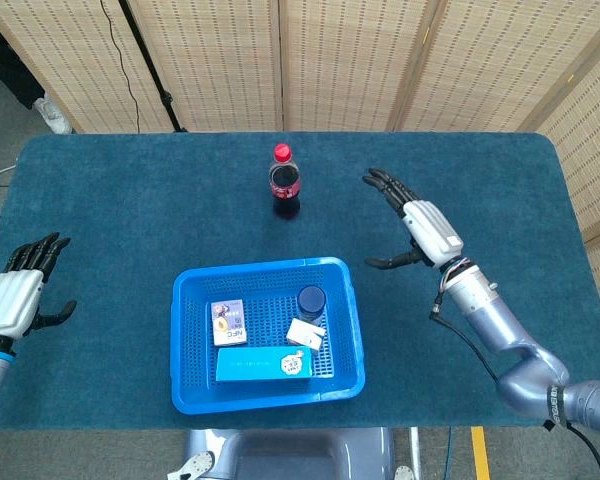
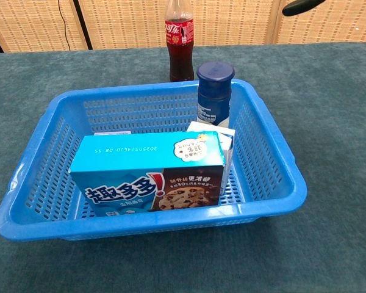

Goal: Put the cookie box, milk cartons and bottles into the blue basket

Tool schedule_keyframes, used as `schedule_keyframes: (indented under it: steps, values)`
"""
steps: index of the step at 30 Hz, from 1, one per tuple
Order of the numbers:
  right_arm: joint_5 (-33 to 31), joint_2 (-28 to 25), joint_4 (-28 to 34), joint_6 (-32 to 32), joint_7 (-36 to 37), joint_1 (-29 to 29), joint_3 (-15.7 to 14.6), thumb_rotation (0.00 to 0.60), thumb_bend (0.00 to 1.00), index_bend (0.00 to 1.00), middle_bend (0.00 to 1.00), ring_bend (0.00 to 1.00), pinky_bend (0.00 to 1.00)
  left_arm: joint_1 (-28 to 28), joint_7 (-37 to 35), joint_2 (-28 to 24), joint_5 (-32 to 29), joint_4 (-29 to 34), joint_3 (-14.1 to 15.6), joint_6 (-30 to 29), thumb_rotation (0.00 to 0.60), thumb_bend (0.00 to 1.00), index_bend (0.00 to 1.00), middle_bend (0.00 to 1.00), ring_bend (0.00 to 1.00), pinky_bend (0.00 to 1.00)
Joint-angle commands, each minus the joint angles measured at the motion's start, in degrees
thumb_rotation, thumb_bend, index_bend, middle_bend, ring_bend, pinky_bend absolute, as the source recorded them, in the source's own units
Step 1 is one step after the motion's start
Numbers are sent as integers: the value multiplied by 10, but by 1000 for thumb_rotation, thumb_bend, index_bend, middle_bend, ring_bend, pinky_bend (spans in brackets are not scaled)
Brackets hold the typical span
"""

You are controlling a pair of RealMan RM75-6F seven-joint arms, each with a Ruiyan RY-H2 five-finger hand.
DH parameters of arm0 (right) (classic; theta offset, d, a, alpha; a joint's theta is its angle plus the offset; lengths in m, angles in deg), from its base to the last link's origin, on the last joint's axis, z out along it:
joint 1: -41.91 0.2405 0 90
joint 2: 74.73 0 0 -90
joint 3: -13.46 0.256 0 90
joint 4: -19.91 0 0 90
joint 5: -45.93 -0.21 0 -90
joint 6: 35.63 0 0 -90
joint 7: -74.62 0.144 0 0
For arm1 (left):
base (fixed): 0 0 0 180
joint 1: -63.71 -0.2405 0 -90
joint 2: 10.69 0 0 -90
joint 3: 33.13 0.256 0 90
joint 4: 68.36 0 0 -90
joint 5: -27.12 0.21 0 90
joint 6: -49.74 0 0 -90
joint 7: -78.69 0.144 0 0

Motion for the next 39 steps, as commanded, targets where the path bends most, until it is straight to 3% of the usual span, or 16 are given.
schedule_keyframes:
  steps: [1,4,15,21,29,36,39]
  values:
    - [-34,27,-76,51,29,26,22,600,0,0,0,0,54,0,2,1,-1,0,0,0,600,291,0,0,0,0]
    - [-53,73,-154,110,102,58,37,600,0,0,0,0,14,4,11,5,-8,-1,0,4,600,291,0,0,0,0]
    - [18,190,-356,225,294,163,35,600,0,0,0,0,0,11,34,14,-28,-6,-2,11,600,291,0,0,0,0]
    - [66,237,-440,235,381,207,14,600,0,0,0,0,0,16,46,20,-45,-11,-4,15,600,291,0,0,0,0]
    - [92,288,-521,258,452,268,-4,600,0,0,0,0,0,23,62,28,-63,-16,-5,19,600,291,0,0,0,0]
    - [79,345,-610,291,461,311,-5,600,0,0,0,0,4,24,68,31,-71,-17,-6,17,600,291,0,0,0,0]
    - [62,370,-649,299,453,320,5,600,0,2,14,20,110,23,68,31,-74,-17,-7,16,600,290,0,0,0,0]
